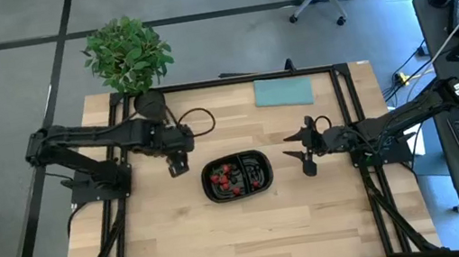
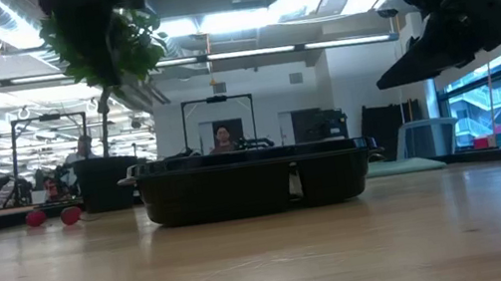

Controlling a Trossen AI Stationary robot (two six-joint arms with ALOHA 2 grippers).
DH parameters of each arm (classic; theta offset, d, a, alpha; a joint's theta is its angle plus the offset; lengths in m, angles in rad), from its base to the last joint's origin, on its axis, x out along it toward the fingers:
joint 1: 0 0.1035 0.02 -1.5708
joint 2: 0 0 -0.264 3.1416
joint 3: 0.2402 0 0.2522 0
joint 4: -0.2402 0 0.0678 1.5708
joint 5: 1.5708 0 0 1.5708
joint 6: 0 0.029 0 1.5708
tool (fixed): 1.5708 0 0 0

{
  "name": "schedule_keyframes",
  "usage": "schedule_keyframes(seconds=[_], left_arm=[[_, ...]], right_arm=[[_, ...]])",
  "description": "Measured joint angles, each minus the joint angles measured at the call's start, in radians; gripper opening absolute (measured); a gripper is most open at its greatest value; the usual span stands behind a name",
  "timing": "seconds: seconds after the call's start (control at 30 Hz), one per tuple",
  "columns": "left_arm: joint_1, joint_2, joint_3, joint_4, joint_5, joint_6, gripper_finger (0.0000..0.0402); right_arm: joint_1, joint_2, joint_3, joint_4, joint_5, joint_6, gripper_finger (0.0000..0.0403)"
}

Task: Pick and placing Produce into tupperware
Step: Put the right red cherry into the right section of the black bin

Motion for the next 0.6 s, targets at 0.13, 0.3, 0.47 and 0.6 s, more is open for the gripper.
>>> schedule_keyframes(seconds=[0.13, 0.3, 0.47, 0.6], left_arm=[[0.057, 0.002, -0.016, -0.089, -0.003, -0.134, 0.0204], [0.140, 0.003, -0.091, -0.094, 0.042, -0.162, 0.0204], [0.210, 0.004, -0.204, -0.029, 0.058, -0.214, 0.0204], [0.239, 0.004, -0.291, 0.026, 0.072, -0.275, 0.0204]], right_arm=[[0.000, 0.000, 0.000, 0.000, 0.000, -0.001, 0.0200], [0.000, 0.000, 0.000, 0.000, 0.000, -0.002, 0.0200], [0.000, 0.000, 0.000, 0.000, 0.000, -0.001, 0.0200], [0.000, 0.000, 0.000, 0.000, 0.000, 0.000, 0.0200]])
